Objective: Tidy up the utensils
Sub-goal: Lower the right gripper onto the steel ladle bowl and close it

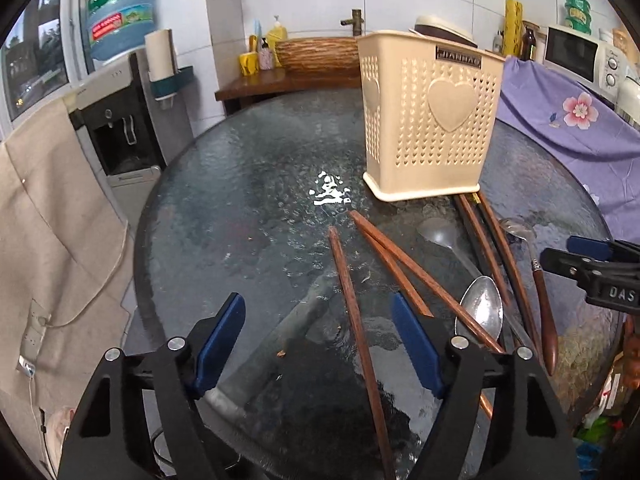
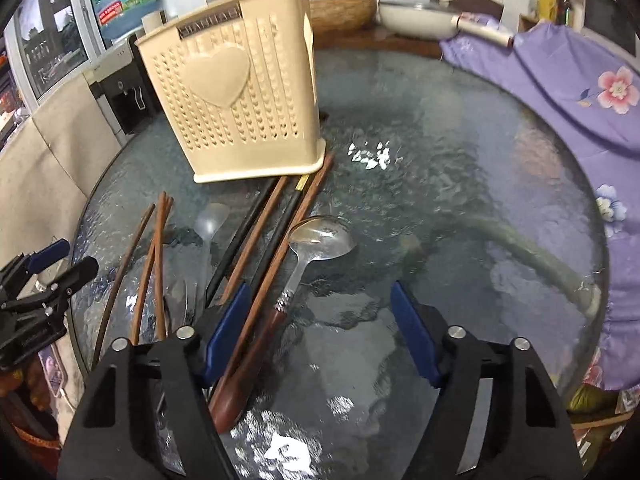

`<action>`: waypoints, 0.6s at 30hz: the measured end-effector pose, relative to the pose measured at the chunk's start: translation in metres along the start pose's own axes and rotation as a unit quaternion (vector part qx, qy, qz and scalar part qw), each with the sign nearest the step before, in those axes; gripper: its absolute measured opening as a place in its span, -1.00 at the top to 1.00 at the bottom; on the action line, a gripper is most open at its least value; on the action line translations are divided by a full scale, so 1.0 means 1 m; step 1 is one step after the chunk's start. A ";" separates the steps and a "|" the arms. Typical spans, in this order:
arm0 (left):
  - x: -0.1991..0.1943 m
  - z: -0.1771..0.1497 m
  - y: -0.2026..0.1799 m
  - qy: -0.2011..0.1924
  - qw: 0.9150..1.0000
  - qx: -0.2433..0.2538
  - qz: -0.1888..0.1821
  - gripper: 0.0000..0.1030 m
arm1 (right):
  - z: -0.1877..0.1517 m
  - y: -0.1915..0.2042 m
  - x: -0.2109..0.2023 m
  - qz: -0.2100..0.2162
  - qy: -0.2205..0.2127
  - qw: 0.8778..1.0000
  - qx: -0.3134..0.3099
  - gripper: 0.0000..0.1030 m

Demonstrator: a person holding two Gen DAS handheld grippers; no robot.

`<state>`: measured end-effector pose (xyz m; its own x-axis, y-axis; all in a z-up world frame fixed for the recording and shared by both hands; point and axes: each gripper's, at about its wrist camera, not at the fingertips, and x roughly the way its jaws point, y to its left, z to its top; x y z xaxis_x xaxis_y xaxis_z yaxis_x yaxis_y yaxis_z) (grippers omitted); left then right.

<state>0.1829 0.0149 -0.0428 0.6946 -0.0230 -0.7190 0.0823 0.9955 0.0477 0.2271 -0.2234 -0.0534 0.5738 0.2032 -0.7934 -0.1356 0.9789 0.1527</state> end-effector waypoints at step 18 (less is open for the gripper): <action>0.025 0.010 0.001 0.028 0.999 0.011 -0.013 -0.42 | 0.027 0.000 0.036 -0.029 0.056 0.998 -0.012 -0.06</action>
<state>0.2072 0.0148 -0.0536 0.6510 -0.0429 -0.7578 0.1155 0.9924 0.0430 0.2689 -0.2152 -0.0660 0.4884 0.1420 -0.8610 -0.1246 0.9879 0.0923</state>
